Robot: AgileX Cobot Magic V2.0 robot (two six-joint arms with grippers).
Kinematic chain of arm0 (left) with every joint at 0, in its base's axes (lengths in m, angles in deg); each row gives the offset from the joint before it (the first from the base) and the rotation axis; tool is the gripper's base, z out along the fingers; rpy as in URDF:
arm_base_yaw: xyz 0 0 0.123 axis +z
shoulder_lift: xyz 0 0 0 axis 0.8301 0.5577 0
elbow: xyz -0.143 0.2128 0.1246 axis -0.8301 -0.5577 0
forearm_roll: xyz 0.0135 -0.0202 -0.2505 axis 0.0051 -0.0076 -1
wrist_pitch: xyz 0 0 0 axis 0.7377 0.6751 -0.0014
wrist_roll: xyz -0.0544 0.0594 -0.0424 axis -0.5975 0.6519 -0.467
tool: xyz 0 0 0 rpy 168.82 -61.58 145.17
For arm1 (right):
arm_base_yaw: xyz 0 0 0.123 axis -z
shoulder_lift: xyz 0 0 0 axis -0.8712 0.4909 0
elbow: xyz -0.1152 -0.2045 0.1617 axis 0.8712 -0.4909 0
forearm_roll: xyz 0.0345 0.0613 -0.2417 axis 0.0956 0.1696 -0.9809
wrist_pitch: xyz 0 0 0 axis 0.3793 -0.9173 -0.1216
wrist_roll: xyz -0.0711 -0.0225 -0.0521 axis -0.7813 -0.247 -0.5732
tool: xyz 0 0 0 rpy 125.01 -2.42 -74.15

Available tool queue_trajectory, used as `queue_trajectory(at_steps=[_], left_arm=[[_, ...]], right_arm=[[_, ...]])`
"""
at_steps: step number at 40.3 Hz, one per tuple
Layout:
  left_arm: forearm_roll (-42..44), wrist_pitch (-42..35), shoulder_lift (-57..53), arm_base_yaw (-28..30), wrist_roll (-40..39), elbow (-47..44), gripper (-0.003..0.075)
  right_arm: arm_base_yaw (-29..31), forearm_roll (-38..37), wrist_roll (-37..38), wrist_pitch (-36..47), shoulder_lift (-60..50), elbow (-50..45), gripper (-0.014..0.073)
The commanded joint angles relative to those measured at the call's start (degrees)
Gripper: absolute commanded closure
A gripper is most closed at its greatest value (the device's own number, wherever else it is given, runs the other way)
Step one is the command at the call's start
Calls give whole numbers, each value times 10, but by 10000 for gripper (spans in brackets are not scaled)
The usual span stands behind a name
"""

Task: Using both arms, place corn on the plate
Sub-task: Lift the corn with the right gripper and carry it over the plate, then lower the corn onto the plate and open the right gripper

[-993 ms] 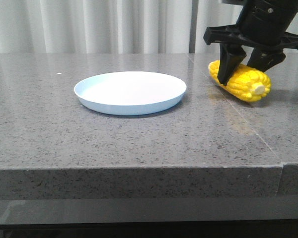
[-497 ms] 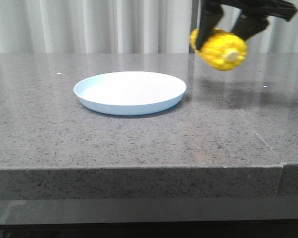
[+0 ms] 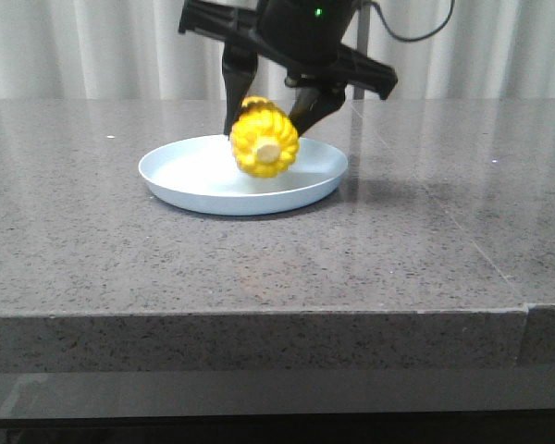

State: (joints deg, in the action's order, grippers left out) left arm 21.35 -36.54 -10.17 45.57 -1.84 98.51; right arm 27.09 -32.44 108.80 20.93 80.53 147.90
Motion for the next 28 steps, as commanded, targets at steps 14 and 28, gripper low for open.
queue_trajectory(at_steps=[14, 28], left_arm=[[-3, -40, 7, -4, -2, 14, 741], [-3, -40, 7, -4, -2, 14, 740]], right_arm=[[1, 4, 11, 40, -12, 20, 107], [4, 2, 11, 44, -45, 21, -49]])
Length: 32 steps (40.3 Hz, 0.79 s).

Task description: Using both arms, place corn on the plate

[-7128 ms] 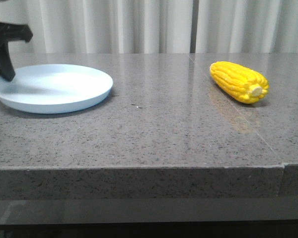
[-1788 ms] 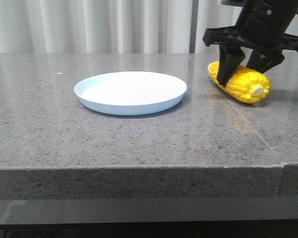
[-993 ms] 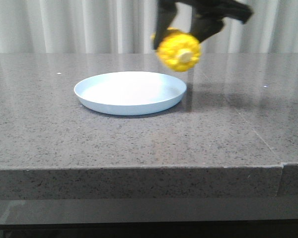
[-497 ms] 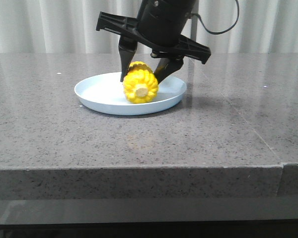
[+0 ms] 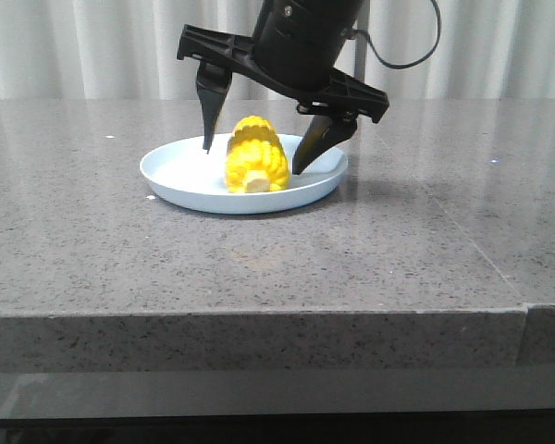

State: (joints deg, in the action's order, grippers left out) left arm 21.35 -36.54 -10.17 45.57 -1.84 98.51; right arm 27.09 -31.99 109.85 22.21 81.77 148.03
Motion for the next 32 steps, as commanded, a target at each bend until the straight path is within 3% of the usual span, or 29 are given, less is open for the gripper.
queue_trajectory(at_steps=[1, 7, 19, 26, 32], left_arm=[[-3, -40, 7, -4, -2, 14, 740], [-3, -40, 7, -4, -2, 14, 740], [-3, -42, 7, -4, -2, 14, 740], [-3, -42, 7, -4, -2, 14, 740], [-3, -42, 7, -4, -2, 14, 740]], right_arm=[[5, -5, 0, 32, -61, 20, -45], [20, -15, -9, 19, -111, 21, 13], [68, -30, -10, -18, -162, 21, 467], [101, -54, -10, -74, -182, 19, 664], [150, -57, -48, -124, -195, 18, 655]])
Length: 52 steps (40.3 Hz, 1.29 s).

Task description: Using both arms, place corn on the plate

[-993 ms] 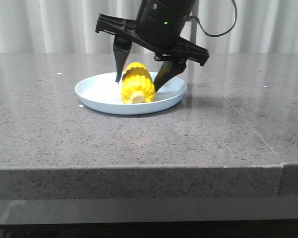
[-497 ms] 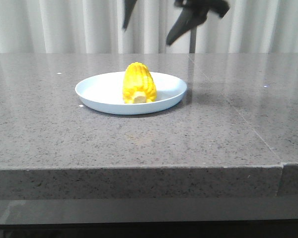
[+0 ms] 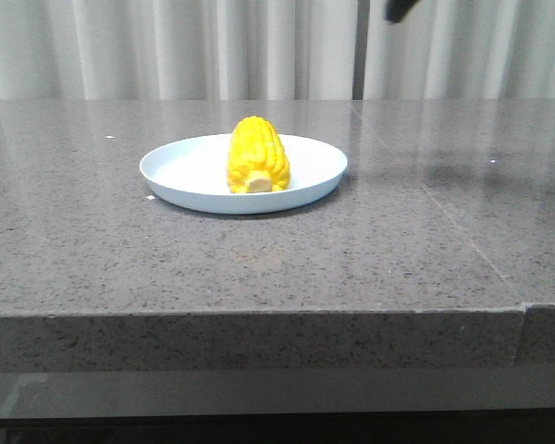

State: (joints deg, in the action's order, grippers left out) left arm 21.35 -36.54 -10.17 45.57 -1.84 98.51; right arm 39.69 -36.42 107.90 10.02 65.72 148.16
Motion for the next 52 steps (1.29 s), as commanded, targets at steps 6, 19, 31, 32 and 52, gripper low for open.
queue_trajectory(at_steps=[6, 19, 31, 32, 52], left_arm=[[-3, -42, 7, -4, -2, 14, 740], [-3, -42, 7, -4, -2, 14, 740], [-3, -42, 7, -4, -2, 14, 740], [-3, -42, 7, -4, -2, 14, 740], [-3, -42, 7, -4, -2, 14, 740]], right_arm=[[76, -13, -88, -38, -58, 3, 655], [164, 9, -148, 1, -172, -174, 655], [162, -23, -172, 125, -356, -409, 657], [162, -31, -172, 138, -370, -424, 661], [162, -94, -172, 376, -746, -694, 661]])
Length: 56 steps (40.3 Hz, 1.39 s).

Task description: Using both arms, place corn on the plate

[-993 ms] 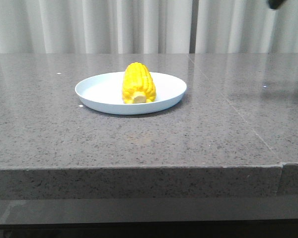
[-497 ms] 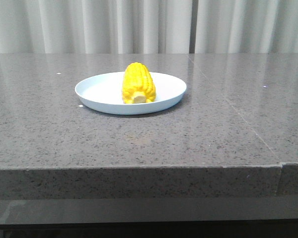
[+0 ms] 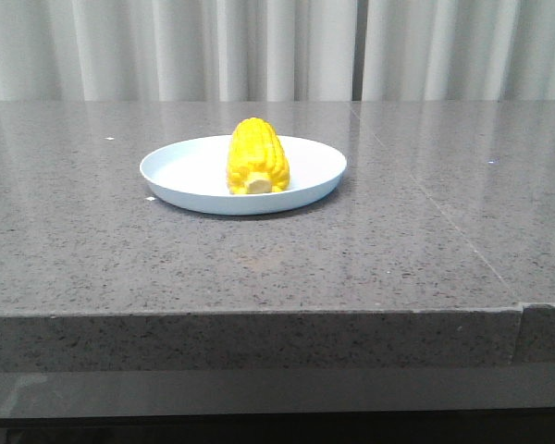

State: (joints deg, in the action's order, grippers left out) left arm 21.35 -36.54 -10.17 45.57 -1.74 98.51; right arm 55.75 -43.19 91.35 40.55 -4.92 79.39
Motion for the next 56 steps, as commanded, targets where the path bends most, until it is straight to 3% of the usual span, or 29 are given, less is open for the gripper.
queue_trajectory(at_steps=[1, 8, 56], left_arm=[[-3, -42, 7, -4, -3, 14, 740], [-3, -42, 7, -4, -3, 14, 740], [-3, -42, 7, -4, -3, 14, 740]], right_arm=[[1, -28, -7, 76, -55, -13, 661], [1, -29, -7, 98, -108, -22, 661], [1, -29, -7, 98, -108, -22, 661]])
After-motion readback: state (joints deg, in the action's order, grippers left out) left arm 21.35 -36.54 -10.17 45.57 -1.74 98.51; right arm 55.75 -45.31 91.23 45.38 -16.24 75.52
